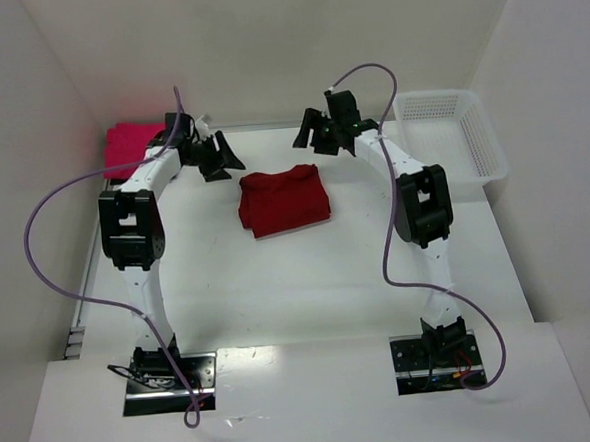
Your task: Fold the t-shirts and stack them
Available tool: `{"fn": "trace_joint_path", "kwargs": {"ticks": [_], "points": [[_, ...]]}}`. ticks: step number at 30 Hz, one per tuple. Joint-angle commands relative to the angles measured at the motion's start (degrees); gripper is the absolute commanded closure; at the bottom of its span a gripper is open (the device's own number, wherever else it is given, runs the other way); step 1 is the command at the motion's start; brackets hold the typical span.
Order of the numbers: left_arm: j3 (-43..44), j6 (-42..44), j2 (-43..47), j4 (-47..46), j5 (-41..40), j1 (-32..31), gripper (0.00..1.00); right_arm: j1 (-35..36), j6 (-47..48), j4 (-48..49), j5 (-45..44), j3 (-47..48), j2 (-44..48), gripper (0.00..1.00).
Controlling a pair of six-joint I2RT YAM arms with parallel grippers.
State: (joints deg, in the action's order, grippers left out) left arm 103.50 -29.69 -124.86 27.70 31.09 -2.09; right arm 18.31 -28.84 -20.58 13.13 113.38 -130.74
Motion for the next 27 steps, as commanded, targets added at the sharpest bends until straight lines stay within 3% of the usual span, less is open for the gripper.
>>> {"fn": "trace_joint_path", "kwargs": {"ticks": [1, 2, 3, 4, 6, 7, 16, 21, 27], "points": [[0.21, 2.8, 5.15, -4.5, 8.63, -2.92, 0.32, -0.38, 0.89, 3.26, 3.3, 2.9, 3.12, 0.25], [0.21, 3.49, 5.93, -4.5, 8.63, -3.62, 0.45, -0.38, 0.89, 3.26, 4.09, 2.37, 3.73, 0.35], [-0.4, 3.5, 5.94, -5.2, 8.64, -4.23, 0.55, -0.38, 0.89, 3.79, 6.02, 1.41, 3.74, 0.61], [-0.41, 3.5, 5.94, -5.2, 9.24, -4.94, 0.64, -0.38, 0.89, 3.79, 7.25, 0.53, 4.34, 0.73], [-1.1, 2.71, 4.63, -5.2, 10.99, -4.94, 0.86, -0.38, 0.36, 4.49, 9.1, -2.45, 4.88, 0.88], [-1.63, 2.1, 4.62, -5.2, 11.79, -4.94, 0.89, -0.38, 0.36, 4.49, 11.81, -3.33, 4.88, 0.93], [-6.11, 2.09, 2.0, -9.24, 15.05, -6.0, 0.96, -0.38, 0.36, 10.99, 21.49, -15.9, 6.72, 0.95], [-5.6, 0.34, -2.84, -9.86, 9.96, -7.14, 0.96, -0.38, 1.42, 11.7, 21.86, -15.91, 3.66, 0.95], [-2.35, -1.51, -7.94, -10.48, 5.82, -7.14, 0.97, -0.38, 1.95, 11.09, 20.1, -9.15, -0.74, 0.92]]}}
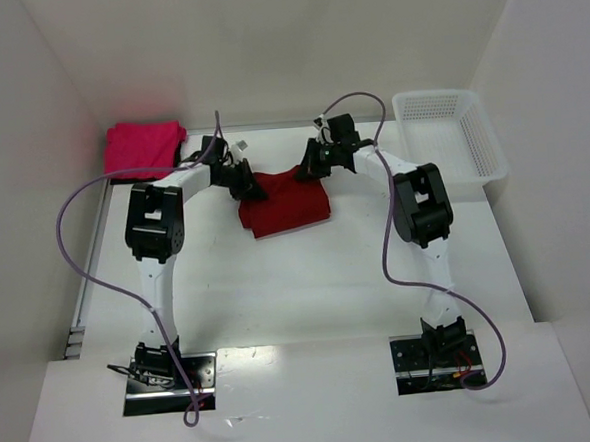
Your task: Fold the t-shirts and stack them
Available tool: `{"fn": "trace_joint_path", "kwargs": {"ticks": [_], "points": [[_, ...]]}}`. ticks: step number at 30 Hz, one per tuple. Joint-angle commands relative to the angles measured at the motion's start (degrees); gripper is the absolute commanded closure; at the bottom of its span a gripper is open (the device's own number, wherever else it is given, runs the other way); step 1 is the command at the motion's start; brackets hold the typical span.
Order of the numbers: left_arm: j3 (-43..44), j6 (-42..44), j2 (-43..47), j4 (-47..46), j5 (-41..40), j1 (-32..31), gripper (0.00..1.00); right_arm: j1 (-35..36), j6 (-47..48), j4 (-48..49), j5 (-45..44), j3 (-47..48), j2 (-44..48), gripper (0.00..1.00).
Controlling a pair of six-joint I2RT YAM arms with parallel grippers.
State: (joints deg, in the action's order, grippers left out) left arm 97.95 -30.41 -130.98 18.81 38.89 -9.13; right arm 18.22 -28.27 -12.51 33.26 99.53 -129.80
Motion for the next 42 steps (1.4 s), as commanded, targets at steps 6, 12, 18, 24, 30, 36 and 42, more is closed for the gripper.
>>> {"fn": "trace_joint_path", "kwargs": {"ticks": [6, 12, 18, 24, 30, 36, 42], "points": [[7.07, -1.4, -5.33, -1.58, -3.83, 1.22, 0.97, -0.29, 2.52, 0.3, -2.14, 13.05, -7.57, 0.92], [11.38, -0.79, -6.92, -1.59, -1.55, 4.29, 0.93, -0.82, 3.66, -2.6, -2.76, 20.7, -12.84, 0.92], [14.45, -0.26, -7.54, -1.06, -2.07, 6.4, 0.87, -2.65, 4.28, -3.13, -4.87, 24.57, -14.17, 0.92], [16.92, 1.84, -5.35, -0.53, -0.14, 7.02, 0.83, -4.68, 4.28, -5.15, -3.55, 30.02, -11.1, 0.9], [13.86, 4.92, 1.15, 0.79, 4.78, 7.02, 0.79, -4.68, 4.2, -5.77, 0.48, 28.28, -4.95, 0.88], [4.72, 5.64, 5.12, -2.19, 12.77, 3.68, 0.78, -3.46, 3.66, 1.25, 4.79, 7.64, 2.6, 0.88], [-2.23, 3.34, 4.06, -7.29, 18.59, 0.34, 0.92, -2.92, 0.32, 5.39, 12.09, -0.91, 1.84, 0.91]]}}
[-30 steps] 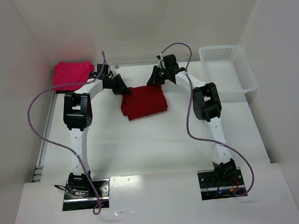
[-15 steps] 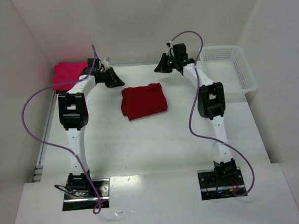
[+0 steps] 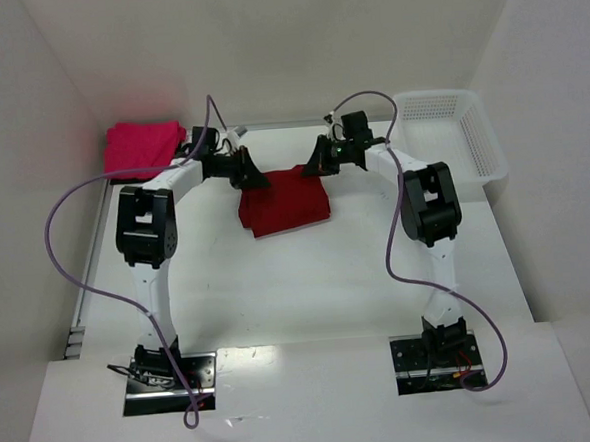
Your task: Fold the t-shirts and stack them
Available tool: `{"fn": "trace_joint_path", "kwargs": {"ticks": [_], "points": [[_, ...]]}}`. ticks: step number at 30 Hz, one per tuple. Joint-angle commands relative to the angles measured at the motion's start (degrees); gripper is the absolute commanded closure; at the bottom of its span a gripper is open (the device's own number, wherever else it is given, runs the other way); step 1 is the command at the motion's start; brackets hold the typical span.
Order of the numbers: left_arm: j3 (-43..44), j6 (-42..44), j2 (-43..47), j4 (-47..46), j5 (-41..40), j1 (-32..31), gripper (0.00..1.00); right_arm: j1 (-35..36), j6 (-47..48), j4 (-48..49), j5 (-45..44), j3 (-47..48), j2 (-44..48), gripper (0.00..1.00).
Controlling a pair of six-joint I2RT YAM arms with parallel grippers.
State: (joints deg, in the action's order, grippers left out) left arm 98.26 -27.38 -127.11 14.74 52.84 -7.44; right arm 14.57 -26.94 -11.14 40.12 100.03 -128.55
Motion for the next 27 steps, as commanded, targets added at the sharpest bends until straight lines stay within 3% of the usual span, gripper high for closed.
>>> {"fn": "trace_joint_path", "kwargs": {"ticks": [1, 11, 19, 27], "points": [[-2.54, 0.31, 0.19, -3.23, 4.64, -2.13, 0.92, 1.42, -1.01, 4.02, 5.93, -1.41, -0.46, 0.91], [2.38, -0.3, -8.58, -1.38, 0.52, -1.53, 0.94, 2.04, -1.01, -0.11, 4.89, 11.04, -11.45, 0.93], [12.56, 0.22, -14.3, 0.9, 0.16, 1.55, 0.94, 2.04, -0.48, -3.01, 2.33, 22.3, -19.09, 0.93], [16.52, 1.36, -15.01, 3.17, -1.24, 4.54, 0.93, -1.91, 0.13, -5.11, 0.32, 27.5, -20.95, 0.93]]}}
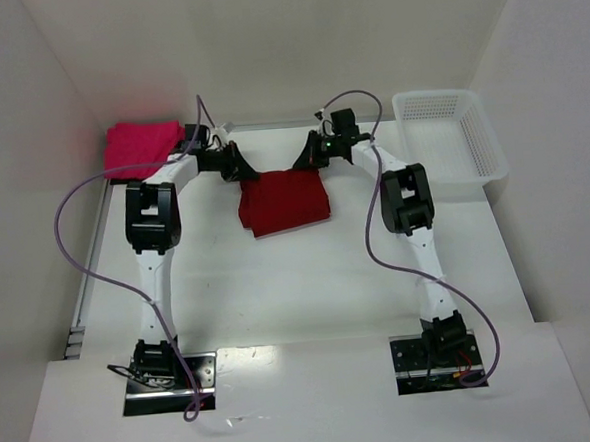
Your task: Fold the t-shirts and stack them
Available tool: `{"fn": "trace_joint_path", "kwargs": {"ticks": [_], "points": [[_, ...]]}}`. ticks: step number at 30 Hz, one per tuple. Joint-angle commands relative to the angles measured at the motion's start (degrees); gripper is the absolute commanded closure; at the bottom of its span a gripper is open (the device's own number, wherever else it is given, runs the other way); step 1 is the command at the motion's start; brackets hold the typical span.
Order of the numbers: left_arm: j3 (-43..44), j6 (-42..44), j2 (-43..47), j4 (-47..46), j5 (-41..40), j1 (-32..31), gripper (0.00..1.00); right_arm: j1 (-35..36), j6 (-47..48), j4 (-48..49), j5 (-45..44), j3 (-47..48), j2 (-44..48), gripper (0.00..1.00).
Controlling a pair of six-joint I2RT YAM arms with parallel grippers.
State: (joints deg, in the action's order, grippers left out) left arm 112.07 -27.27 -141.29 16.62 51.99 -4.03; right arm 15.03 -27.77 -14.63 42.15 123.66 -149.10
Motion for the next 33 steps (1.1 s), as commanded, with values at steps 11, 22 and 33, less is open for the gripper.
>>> {"fn": "trace_joint_path", "kwargs": {"ticks": [11, 22, 33], "points": [[-2.35, 6.7, 10.5, 5.62, -8.76, 1.66, 0.87, -2.37, 5.09, -4.97, -6.12, 3.0, 12.24, 0.93], [-18.11, 6.79, 20.36, 2.89, -2.77, -4.74, 0.82, 1.32, 4.12, -0.91, -3.56, -24.67, 25.08, 0.93], [-23.38, 8.81, 15.97, 2.89, -3.9, -8.54, 0.84, 4.84, 8.08, -7.86, -16.03, -34.71, 26.23, 1.0]]}}
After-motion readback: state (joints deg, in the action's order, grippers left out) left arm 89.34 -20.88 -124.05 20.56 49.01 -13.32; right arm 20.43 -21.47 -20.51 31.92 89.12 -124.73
